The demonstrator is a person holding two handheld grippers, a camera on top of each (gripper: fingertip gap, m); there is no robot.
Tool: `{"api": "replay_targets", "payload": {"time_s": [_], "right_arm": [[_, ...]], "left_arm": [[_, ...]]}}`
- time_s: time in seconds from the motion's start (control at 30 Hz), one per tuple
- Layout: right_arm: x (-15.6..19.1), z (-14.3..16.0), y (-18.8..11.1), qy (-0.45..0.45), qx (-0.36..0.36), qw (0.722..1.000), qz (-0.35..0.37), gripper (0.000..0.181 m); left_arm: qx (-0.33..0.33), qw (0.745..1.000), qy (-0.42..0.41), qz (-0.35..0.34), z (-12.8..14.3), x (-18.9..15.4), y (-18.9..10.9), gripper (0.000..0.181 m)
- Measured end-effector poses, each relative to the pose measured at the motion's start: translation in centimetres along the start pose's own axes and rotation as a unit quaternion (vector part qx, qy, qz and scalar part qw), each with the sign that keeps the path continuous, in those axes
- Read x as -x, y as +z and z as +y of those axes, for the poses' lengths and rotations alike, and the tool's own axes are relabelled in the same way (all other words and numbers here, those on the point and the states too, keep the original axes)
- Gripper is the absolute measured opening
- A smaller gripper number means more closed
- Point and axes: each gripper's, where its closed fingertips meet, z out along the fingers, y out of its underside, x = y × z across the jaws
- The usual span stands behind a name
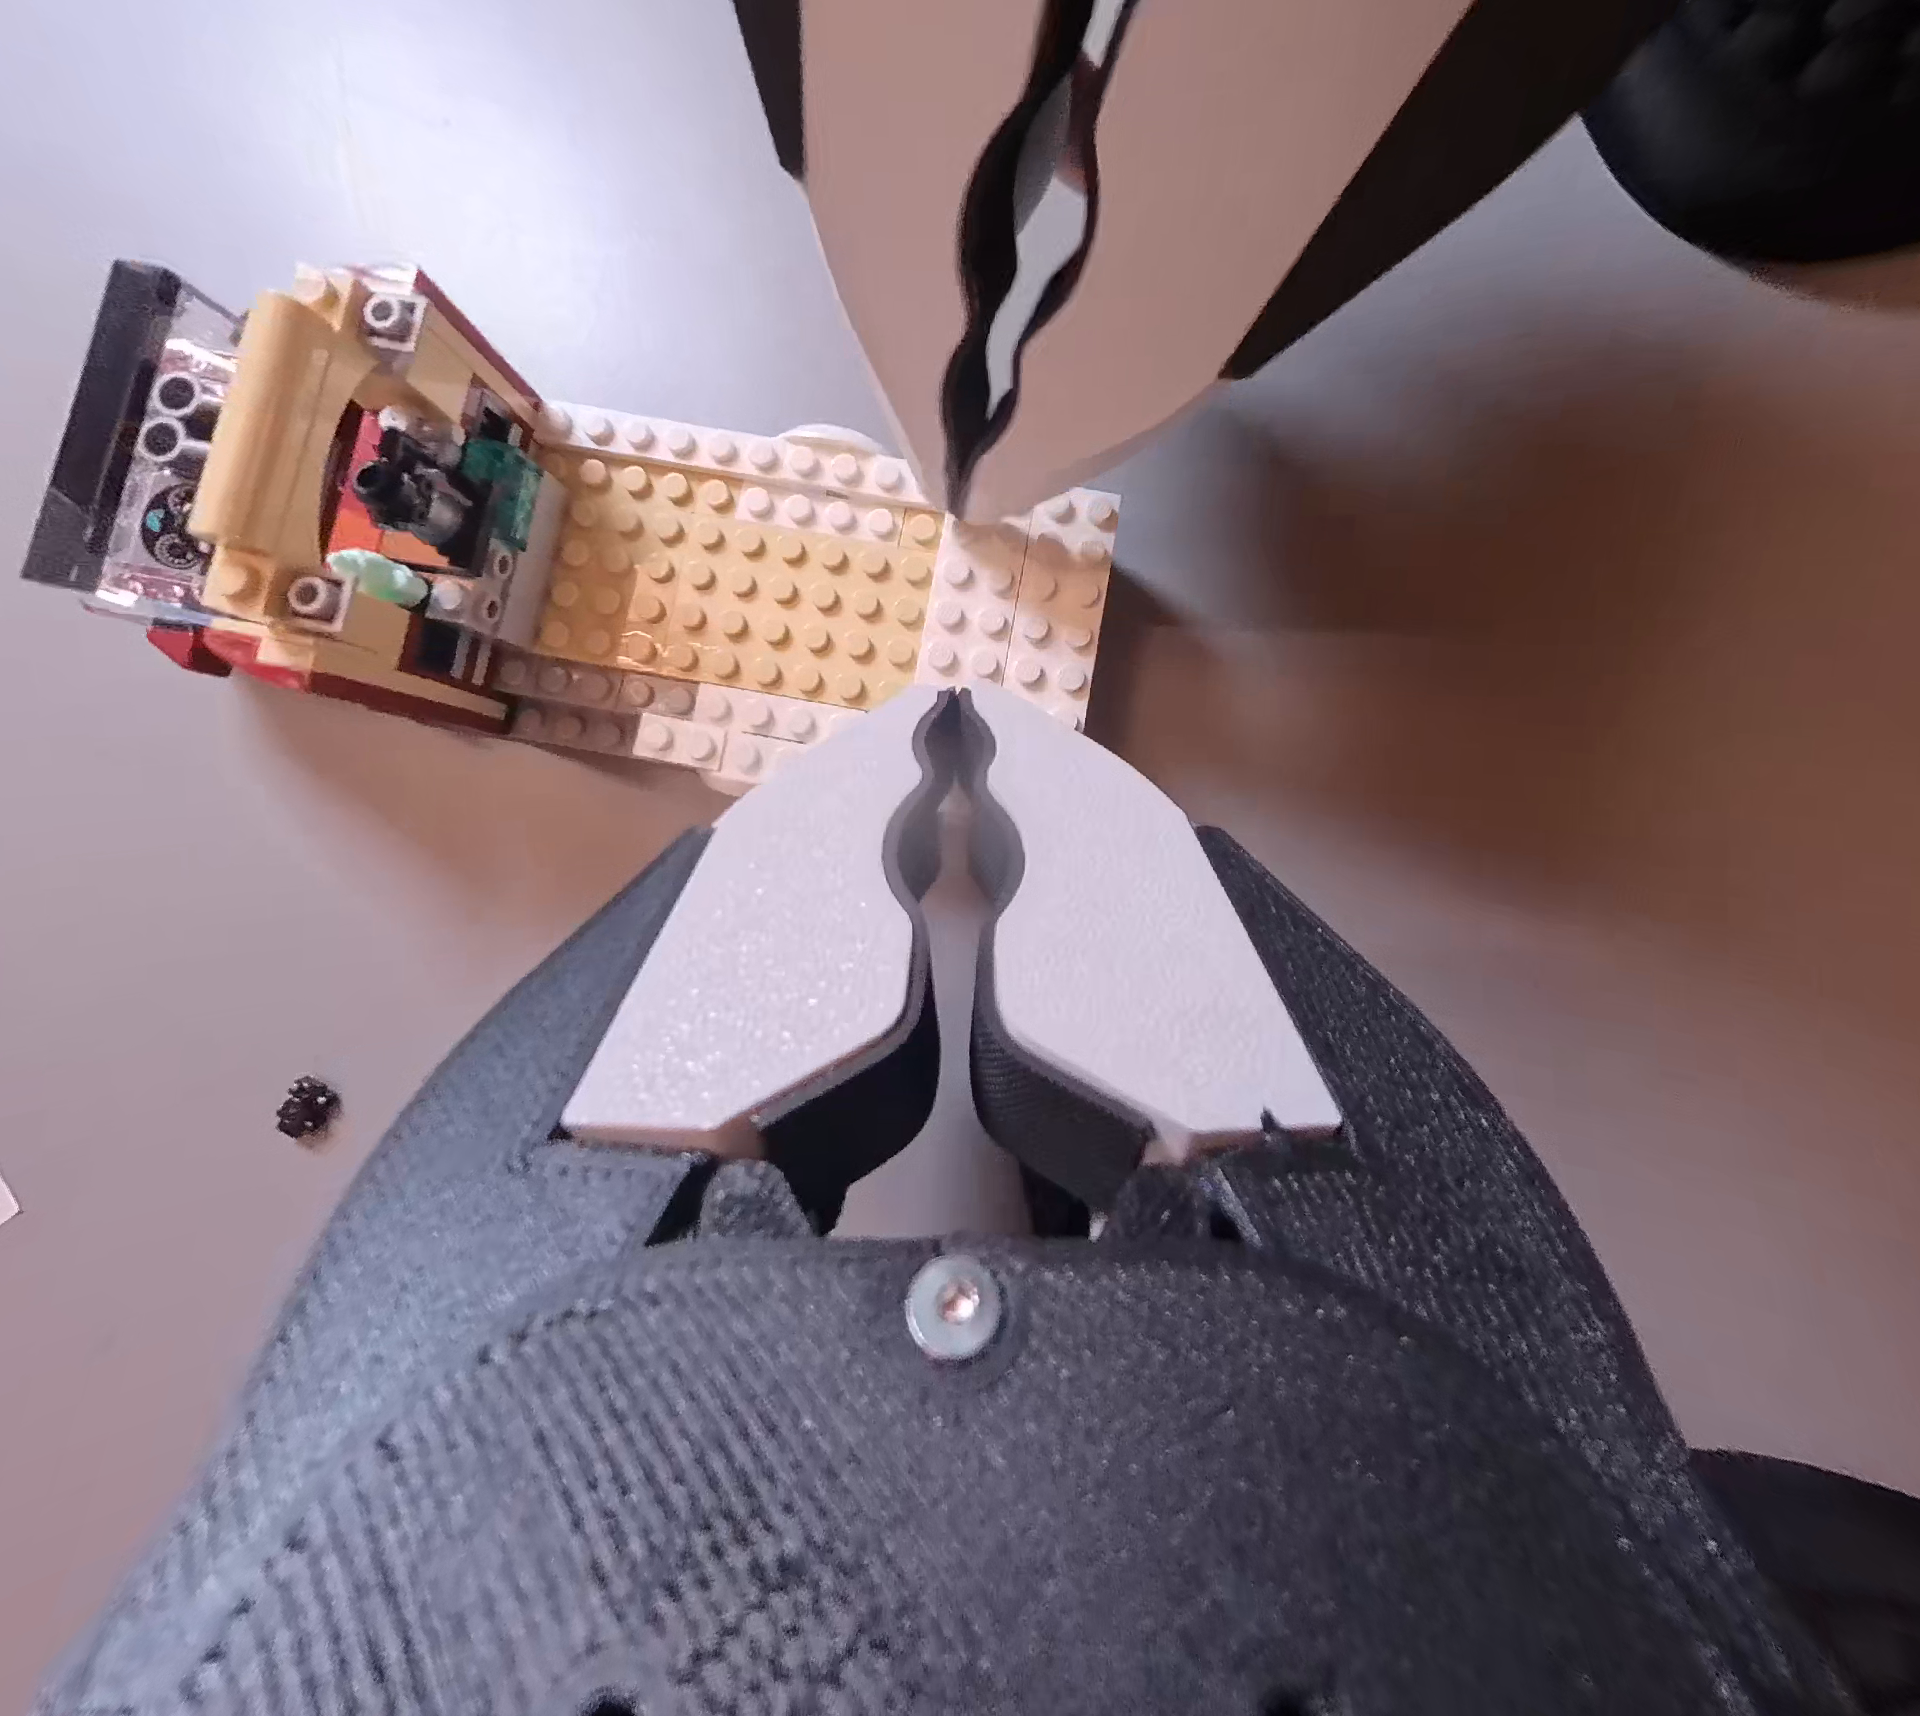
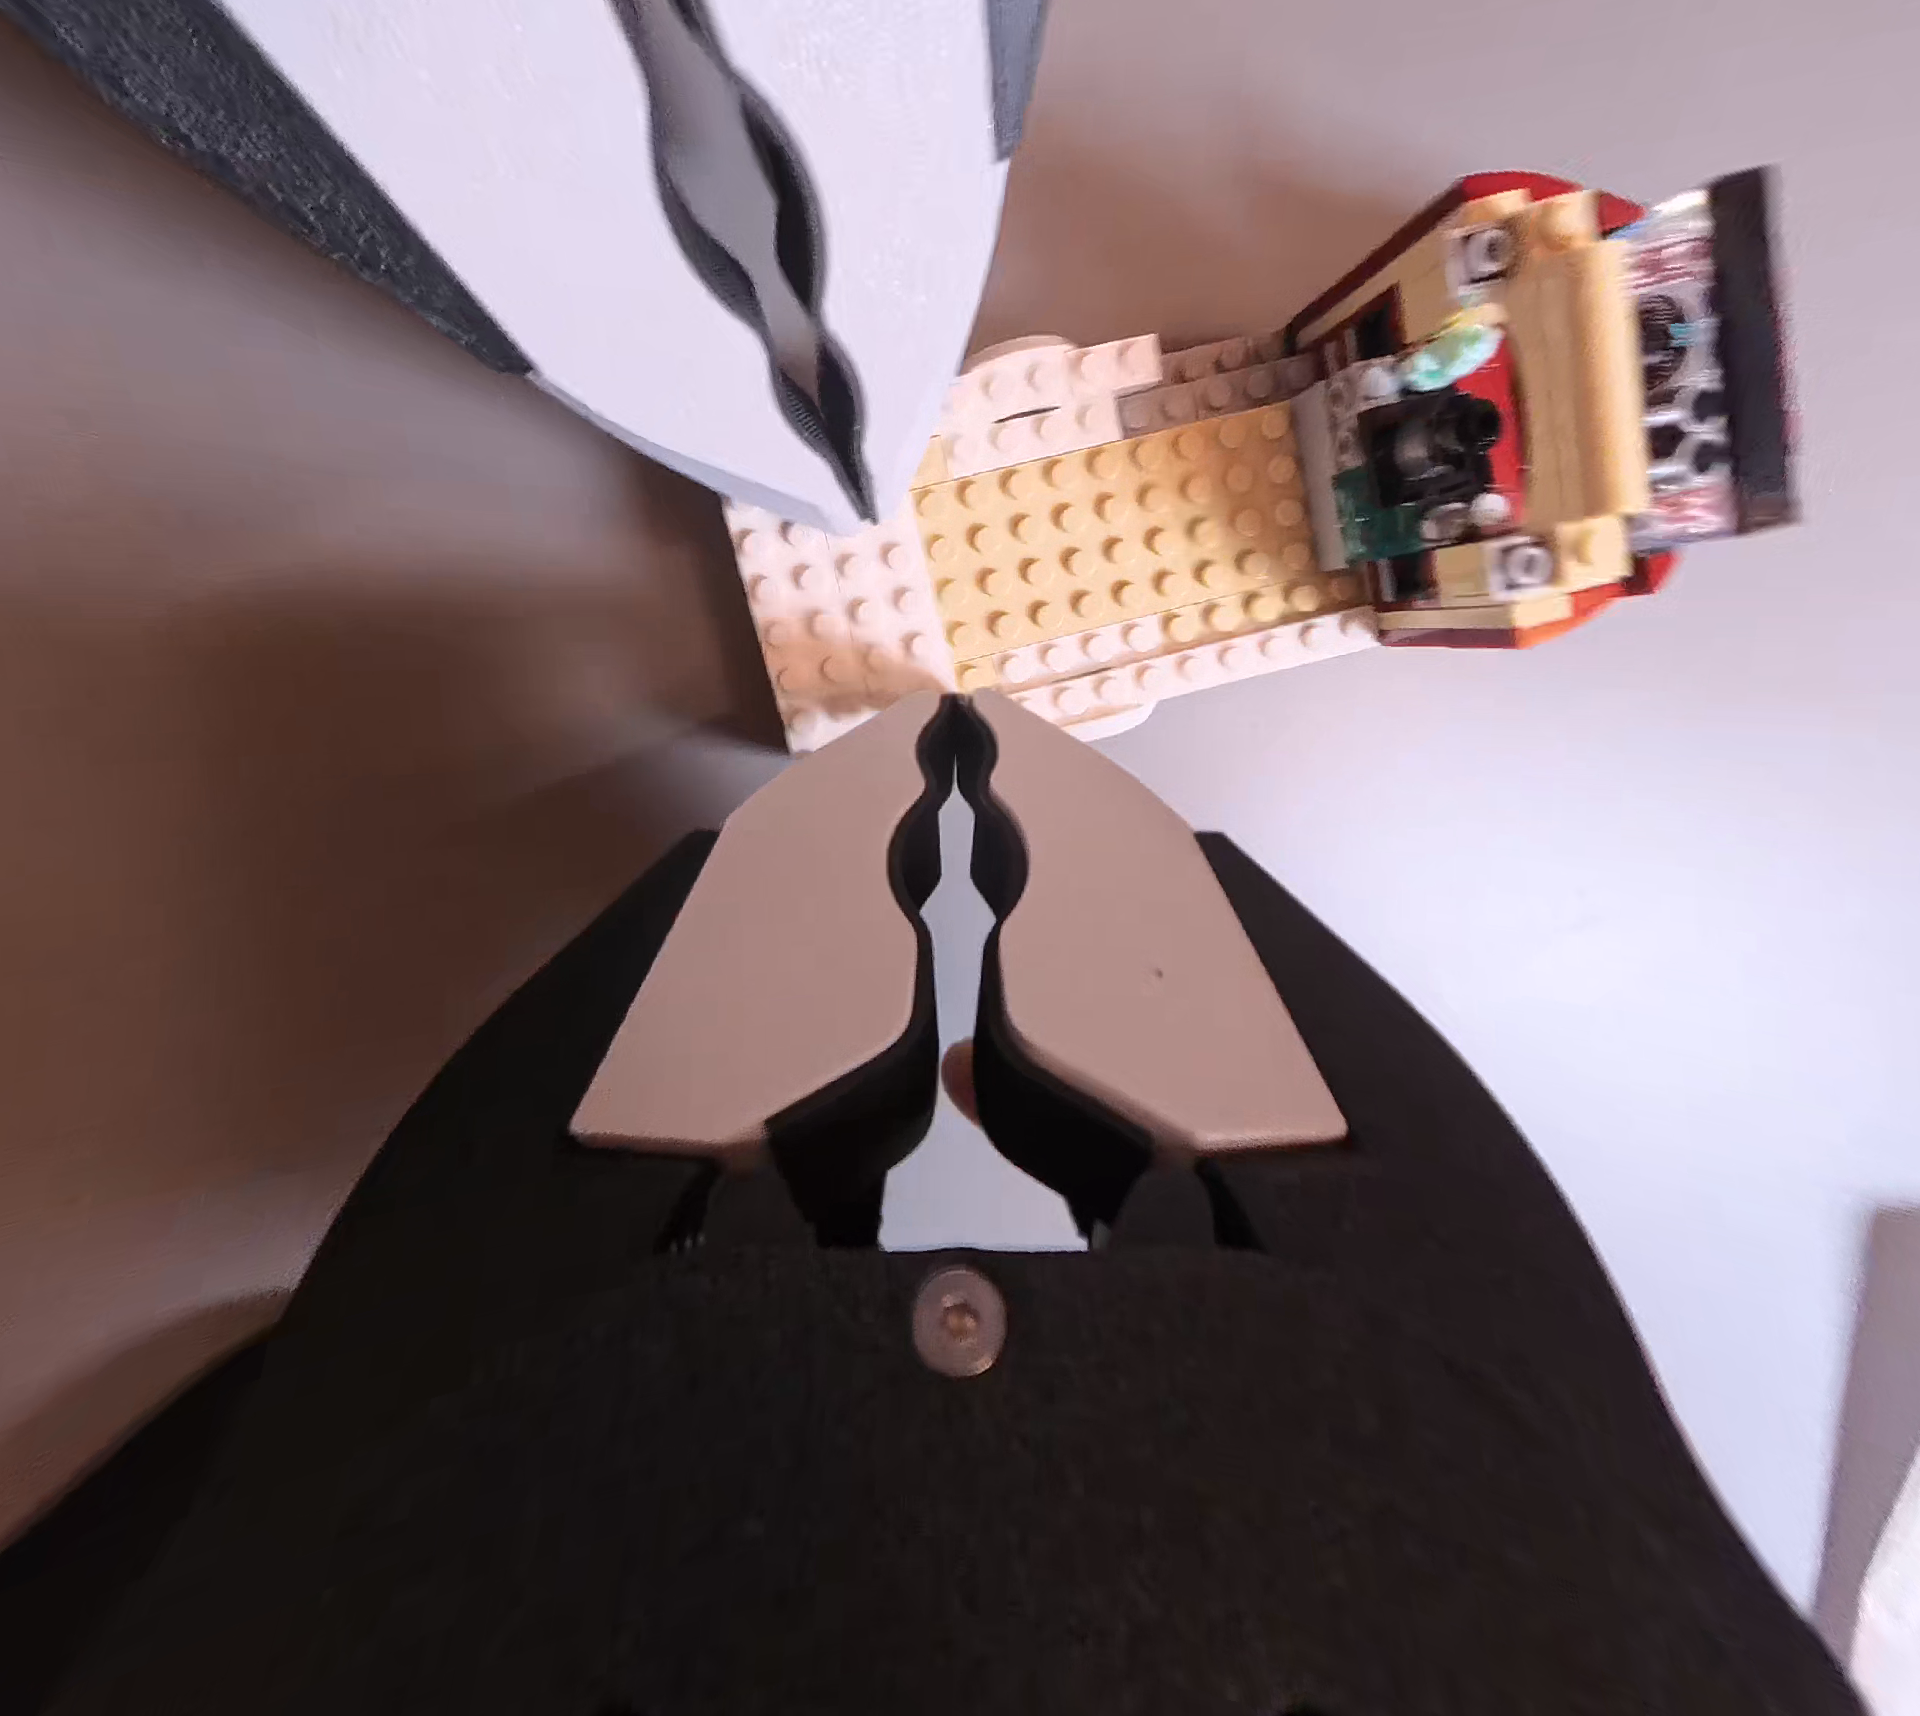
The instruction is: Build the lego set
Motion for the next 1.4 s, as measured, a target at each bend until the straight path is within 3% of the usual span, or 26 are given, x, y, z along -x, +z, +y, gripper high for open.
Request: {"api": "replay_targets", "payload": {"time_s": [0.13, 0.27, 0.33, 1.03, 1.17, 1.3, 1.33, 1.4], "right_arm": [[-0.6, -1.5, -1.4, 0.047, -0.078, 0.996, -0.021, 0.0], [0.1, -1.8, 0.0, 0.054, -0.099, 0.993, -0.036, 0.0], [0.3, -2.1, 0.4, 0.054, -0.102, 0.992, -0.04, 0.0], [1.0, -2.0, 1.3, 0.047, -0.006, 0.997, -0.063, 0.001], [0.8, -2.1, 1.3, 0.037, -0.042, 0.997, -0.054, 0.0], [-0.1, -2.2, -1.4, 0.049, -0.168, 0.983, -0.049, 0.0], [0.2, -1.6, -1.6, 0.036, -0.174, 0.983, -0.055, 0.043], [1.3, 0.2, -0.5, 0.018, -0.136, 0.988, -0.071, 0.078]], "left_arm": [[-0.008, 1.0, -0.005, 0.009, -0.2, 0.1, 0.0, 0.0], [-0.042, 0.999, -0.031, -0.003, -0.7, 0.7, -0.7, 0.0], [-0.023, 0.999, -0.023, -0.017, 0.0, 1.0, -0.9, 0.0], [-0.006, 0.999, -0.031, -0.032, 0.8, 0.6, -0.4, 0.002], [-0.017, 0.999, -0.034, -0.024, 0.7, 0.6, -0.4, 0.0], [-0.02, 0.999, -0.001, -0.047, 1.4, 1.6, -1.1, 0.0], [-0.028, 0.998, -0.006, -0.057, 1.6, 2.2, -1.6, 0.0], [-0.056, 0.996, -0.045, -0.045, 1.9, 2.4, -2.5, 0.0]]}}
